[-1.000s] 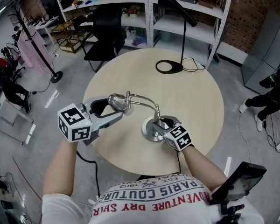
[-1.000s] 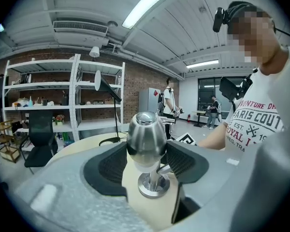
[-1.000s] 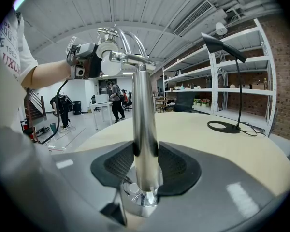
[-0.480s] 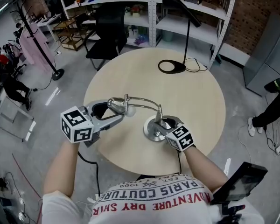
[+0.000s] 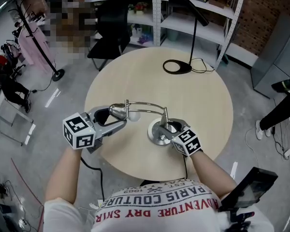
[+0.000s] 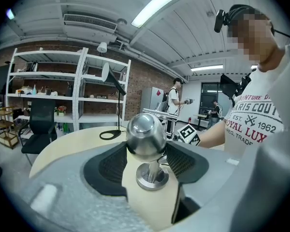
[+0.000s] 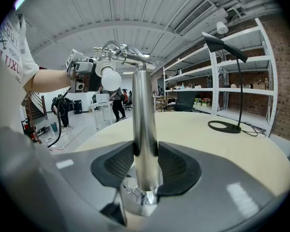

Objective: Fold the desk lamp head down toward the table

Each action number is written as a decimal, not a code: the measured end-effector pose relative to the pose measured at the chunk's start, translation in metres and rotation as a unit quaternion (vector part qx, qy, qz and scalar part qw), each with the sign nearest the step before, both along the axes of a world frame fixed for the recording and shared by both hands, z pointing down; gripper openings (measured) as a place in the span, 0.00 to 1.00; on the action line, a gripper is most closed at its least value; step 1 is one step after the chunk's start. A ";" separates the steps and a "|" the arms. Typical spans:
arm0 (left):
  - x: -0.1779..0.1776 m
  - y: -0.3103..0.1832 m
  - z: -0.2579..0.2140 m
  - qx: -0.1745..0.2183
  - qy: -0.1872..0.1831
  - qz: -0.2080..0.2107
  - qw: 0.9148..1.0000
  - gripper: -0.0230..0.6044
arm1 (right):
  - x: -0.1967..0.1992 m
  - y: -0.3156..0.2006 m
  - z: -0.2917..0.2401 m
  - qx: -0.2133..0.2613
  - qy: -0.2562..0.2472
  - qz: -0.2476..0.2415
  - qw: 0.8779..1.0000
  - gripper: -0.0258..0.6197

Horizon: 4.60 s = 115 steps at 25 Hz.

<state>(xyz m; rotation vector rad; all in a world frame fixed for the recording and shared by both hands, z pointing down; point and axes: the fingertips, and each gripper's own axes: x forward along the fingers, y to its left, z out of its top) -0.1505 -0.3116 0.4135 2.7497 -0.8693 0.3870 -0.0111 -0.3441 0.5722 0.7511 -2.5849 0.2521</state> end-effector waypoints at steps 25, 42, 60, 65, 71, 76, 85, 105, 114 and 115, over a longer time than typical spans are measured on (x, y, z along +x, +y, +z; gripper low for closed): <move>-0.009 0.002 0.048 -0.025 -0.003 -0.002 1.000 0.44 | 0.000 0.001 -0.005 0.001 -0.002 0.000 1.000 0.28; -0.002 0.002 0.088 -0.067 0.014 0.002 0.998 0.44 | 0.002 0.001 -0.006 0.002 -0.002 0.000 1.000 0.28; 0.009 0.003 0.114 -0.093 0.030 0.007 0.995 0.45 | 0.003 0.004 -0.009 0.002 -0.009 0.006 1.000 0.28; 0.014 0.000 0.122 -0.096 0.039 0.008 0.995 0.45 | 0.005 0.001 -0.007 0.002 -0.010 0.007 1.000 0.28; 0.018 0.000 0.129 -0.101 0.044 0.011 0.994 0.45 | 0.006 0.002 -0.007 0.002 -0.008 0.009 1.000 0.28; 0.021 -0.002 0.136 -0.109 0.049 0.014 0.993 0.45 | 0.005 0.000 -0.007 0.000 -0.006 0.009 1.000 0.28; 0.030 -0.003 0.149 -0.119 0.068 0.014 0.990 0.45 | 0.007 0.001 -0.005 0.000 -0.008 0.013 1.000 0.28; 0.043 -0.003 0.166 -0.138 0.079 0.028 0.987 0.45 | 0.006 0.004 -0.008 0.000 -0.013 0.026 1.000 0.28; 0.053 -0.008 0.179 -0.144 0.082 0.022 0.986 0.45 | 0.006 0.001 -0.006 -0.002 -0.013 0.027 1.000 0.28; 0.055 -0.008 0.180 -0.145 0.083 0.021 0.986 0.45 | 0.007 0.000 -0.006 -0.002 -0.014 0.028 1.000 0.28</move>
